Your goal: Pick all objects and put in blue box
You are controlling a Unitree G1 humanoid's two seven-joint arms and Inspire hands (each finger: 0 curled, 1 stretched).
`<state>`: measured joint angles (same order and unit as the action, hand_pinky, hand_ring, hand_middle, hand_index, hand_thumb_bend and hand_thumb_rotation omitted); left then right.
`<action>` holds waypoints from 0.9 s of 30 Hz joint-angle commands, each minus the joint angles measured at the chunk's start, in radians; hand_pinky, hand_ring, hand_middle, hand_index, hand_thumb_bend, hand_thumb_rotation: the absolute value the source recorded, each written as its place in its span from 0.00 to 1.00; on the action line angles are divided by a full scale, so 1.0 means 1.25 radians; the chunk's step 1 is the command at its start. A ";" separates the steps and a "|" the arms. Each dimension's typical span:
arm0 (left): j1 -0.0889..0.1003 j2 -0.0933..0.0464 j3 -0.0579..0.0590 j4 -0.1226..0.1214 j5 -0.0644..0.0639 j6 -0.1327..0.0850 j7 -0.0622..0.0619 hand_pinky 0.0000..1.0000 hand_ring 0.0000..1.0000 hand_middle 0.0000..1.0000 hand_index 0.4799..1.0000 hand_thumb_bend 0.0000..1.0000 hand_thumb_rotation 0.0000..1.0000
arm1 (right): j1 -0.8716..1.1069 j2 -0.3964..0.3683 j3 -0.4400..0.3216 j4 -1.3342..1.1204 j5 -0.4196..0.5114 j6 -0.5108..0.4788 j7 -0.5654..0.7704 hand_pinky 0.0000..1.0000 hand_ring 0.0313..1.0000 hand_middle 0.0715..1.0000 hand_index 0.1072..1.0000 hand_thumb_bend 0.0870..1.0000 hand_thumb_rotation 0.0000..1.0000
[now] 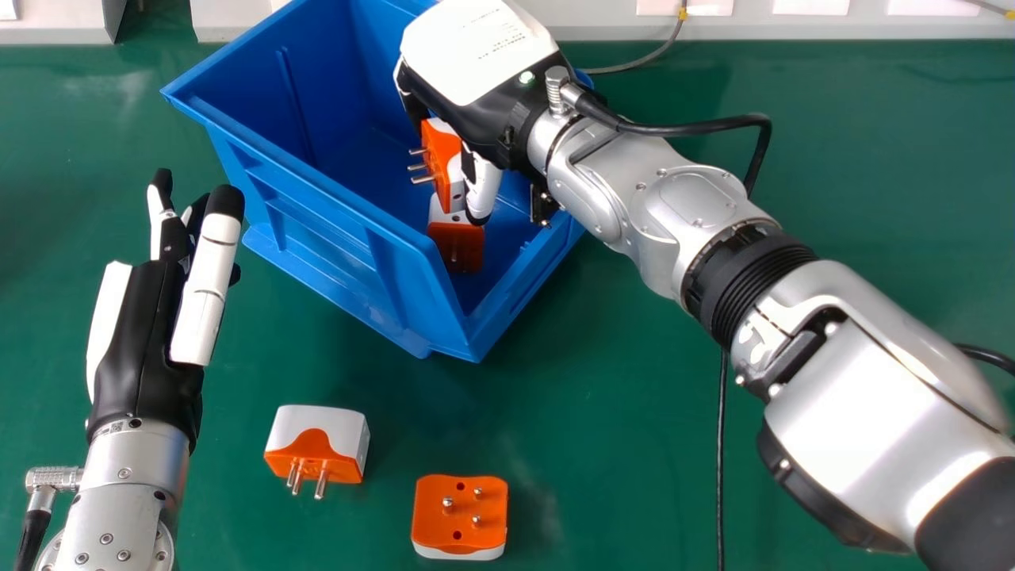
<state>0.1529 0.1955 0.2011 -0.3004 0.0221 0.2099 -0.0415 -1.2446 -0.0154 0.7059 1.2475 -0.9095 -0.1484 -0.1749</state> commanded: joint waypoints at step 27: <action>-0.006 -0.004 -0.011 -0.017 0.019 0.001 0.017 0.88 0.96 0.97 0.98 0.65 1.00 | 0.014 -0.030 -0.023 -0.038 0.040 0.005 -0.020 0.76 0.94 0.97 0.96 0.67 0.42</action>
<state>0.1521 0.1867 0.1891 -0.3031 0.0411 0.2127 -0.0213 -1.2154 -0.0421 0.6884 1.2200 -0.8721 -0.1548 -0.1896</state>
